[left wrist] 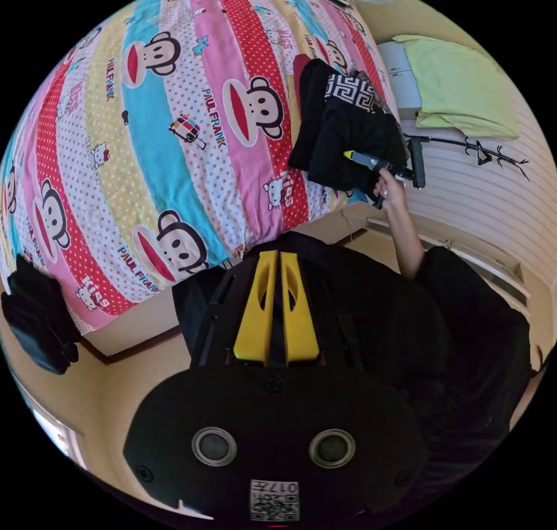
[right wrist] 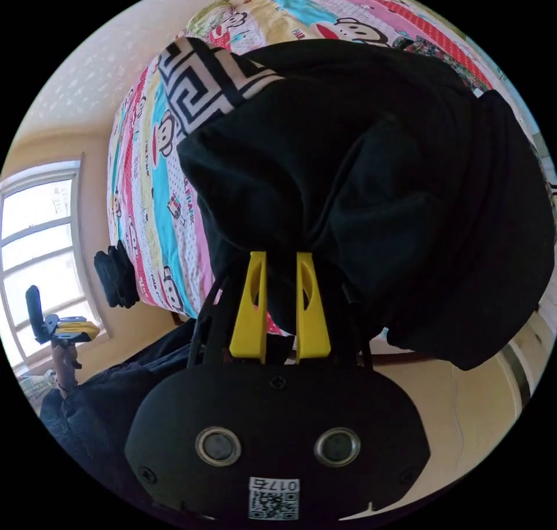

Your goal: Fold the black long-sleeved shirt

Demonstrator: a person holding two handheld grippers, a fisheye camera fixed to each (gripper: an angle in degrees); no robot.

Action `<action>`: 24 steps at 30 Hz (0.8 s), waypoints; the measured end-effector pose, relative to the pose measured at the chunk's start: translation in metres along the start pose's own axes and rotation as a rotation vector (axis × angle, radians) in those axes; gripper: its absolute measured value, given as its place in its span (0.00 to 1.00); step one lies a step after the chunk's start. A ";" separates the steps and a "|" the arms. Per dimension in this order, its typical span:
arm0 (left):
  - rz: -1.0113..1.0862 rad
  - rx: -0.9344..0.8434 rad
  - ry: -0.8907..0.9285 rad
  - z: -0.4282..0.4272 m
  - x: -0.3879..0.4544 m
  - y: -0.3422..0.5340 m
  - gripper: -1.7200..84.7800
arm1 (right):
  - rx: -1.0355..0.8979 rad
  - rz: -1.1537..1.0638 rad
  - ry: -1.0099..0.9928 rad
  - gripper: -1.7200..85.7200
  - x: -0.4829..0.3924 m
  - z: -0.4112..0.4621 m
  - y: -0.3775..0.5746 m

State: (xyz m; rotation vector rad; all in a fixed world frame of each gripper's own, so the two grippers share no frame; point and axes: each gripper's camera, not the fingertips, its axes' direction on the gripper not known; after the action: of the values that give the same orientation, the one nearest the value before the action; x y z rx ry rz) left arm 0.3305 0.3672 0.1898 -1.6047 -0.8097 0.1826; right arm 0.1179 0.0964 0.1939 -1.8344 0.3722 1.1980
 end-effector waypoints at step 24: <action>-0.006 0.453 0.272 -0.139 -0.097 0.079 0.10 | 0.277 -0.974 -1.199 0.03 -0.265 -0.173 -0.027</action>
State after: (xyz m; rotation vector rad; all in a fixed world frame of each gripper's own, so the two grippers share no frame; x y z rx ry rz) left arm 0.3659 0.1984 0.1166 -1.1670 -0.5161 0.1283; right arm 0.1071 -0.0820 0.4564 -0.6082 -0.8861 1.1763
